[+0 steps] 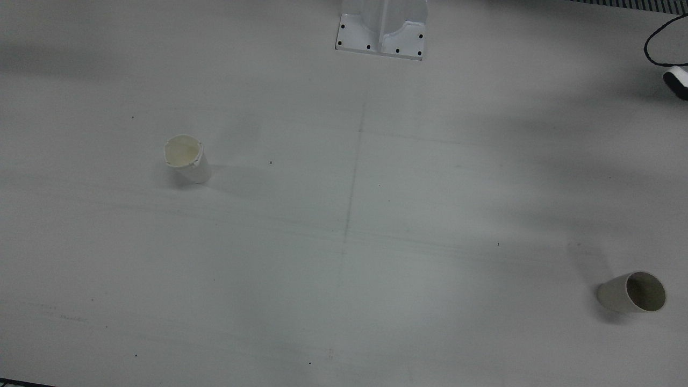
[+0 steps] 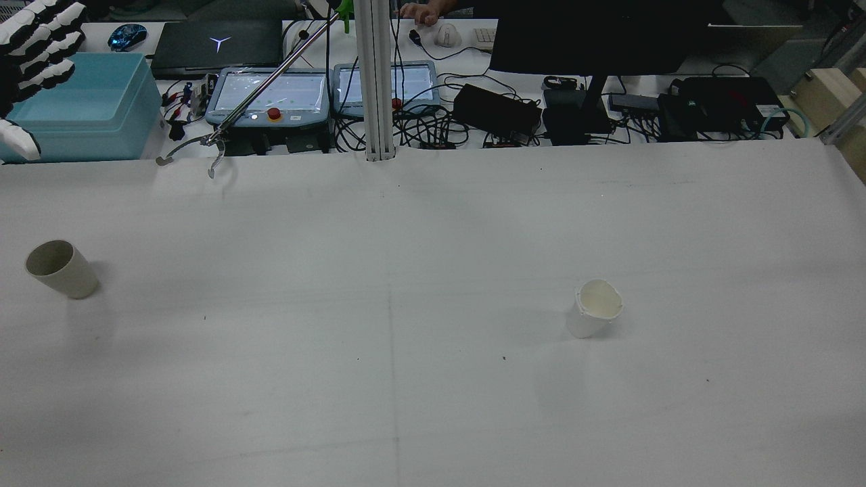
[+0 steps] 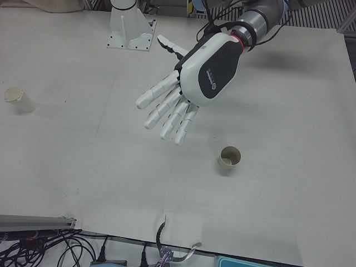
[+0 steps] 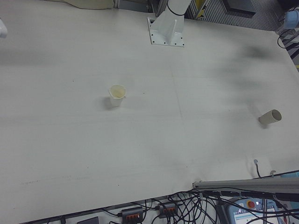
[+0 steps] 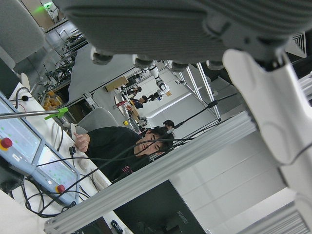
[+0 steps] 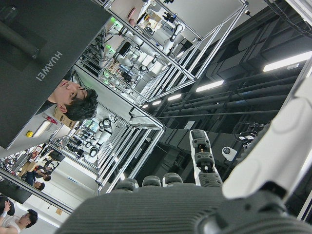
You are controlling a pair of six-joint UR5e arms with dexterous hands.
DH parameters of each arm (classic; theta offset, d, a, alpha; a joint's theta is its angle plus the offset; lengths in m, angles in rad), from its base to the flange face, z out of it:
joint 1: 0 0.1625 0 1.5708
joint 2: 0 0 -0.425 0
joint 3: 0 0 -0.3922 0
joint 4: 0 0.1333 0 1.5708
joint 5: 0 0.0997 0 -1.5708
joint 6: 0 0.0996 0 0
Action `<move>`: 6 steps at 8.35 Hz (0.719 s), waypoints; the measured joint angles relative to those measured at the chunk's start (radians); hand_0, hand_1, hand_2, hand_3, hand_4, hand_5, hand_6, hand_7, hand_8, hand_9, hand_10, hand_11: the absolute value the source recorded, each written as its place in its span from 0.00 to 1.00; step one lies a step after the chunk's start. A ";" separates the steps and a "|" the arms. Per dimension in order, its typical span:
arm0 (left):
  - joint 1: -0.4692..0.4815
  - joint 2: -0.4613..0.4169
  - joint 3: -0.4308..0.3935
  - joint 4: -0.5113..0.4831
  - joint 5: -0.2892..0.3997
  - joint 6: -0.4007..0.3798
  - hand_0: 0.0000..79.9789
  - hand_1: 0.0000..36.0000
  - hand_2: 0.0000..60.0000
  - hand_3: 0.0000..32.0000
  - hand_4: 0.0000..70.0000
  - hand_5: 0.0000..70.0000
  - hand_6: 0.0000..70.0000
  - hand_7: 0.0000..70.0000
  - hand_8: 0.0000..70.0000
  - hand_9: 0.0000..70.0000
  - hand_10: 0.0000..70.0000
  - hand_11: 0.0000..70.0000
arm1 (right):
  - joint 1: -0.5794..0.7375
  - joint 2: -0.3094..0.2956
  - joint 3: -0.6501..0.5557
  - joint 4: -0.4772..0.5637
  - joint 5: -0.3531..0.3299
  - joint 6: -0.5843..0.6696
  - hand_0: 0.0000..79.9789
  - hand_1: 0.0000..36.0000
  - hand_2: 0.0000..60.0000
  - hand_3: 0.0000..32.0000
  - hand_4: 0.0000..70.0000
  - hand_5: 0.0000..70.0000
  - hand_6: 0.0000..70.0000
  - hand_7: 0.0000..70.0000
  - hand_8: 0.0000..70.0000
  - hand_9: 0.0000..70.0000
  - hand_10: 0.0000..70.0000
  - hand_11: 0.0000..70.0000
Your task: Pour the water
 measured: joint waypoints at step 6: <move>-0.092 0.171 0.290 -0.371 0.004 -0.005 0.62 0.26 0.00 0.62 0.00 0.06 0.00 0.01 0.00 0.00 0.00 0.00 | -0.005 0.069 -0.088 0.019 0.011 0.001 0.53 0.16 0.02 0.00 0.31 0.18 0.06 0.02 0.00 0.00 0.00 0.00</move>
